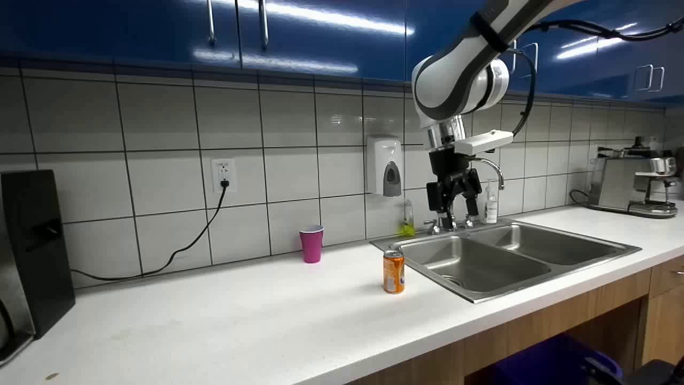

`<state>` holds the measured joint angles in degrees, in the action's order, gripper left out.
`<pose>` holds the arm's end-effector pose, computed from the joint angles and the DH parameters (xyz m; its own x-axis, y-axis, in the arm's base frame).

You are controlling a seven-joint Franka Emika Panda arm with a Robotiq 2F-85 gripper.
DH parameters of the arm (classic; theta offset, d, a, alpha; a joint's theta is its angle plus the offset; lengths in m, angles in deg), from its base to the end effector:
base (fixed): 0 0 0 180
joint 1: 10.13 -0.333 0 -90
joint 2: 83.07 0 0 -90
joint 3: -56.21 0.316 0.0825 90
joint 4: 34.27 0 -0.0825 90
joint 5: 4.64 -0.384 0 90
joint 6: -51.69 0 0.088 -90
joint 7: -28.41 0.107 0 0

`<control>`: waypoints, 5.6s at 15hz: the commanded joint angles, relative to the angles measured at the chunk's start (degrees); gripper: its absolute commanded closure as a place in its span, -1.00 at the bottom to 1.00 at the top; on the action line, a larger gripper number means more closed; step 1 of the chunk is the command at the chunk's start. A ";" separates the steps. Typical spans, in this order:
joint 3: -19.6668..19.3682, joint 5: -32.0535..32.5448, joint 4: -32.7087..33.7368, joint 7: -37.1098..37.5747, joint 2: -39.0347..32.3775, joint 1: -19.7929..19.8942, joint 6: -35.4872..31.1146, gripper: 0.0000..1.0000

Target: Put the can inside the sink

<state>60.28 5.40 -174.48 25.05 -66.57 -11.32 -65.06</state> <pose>0.4285 0.0297 0.3987 0.9656 0.2199 -0.1386 0.2406 -0.9579 0.1569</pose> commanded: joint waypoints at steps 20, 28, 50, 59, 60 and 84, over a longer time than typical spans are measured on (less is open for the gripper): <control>0.56 -3.49 1.96 0.71 -11.76 -4.12 -13.58 -1.00; 1.24 -2.33 7.85 1.09 -20.93 -5.02 -19.75 -1.00; -2.30 4.28 19.20 4.84 -33.09 -5.55 -22.99 -1.00; -2.61 4.06 21.64 5.09 -36.30 -5.83 -23.16 -1.00; -2.73 4.17 21.89 5.23 -36.59 -5.86 -23.11 -1.00; -3.42 3.39 22.87 6.84 -35.91 -6.21 -20.74 0.21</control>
<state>57.25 8.19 -152.11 29.72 -104.59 -16.84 -87.94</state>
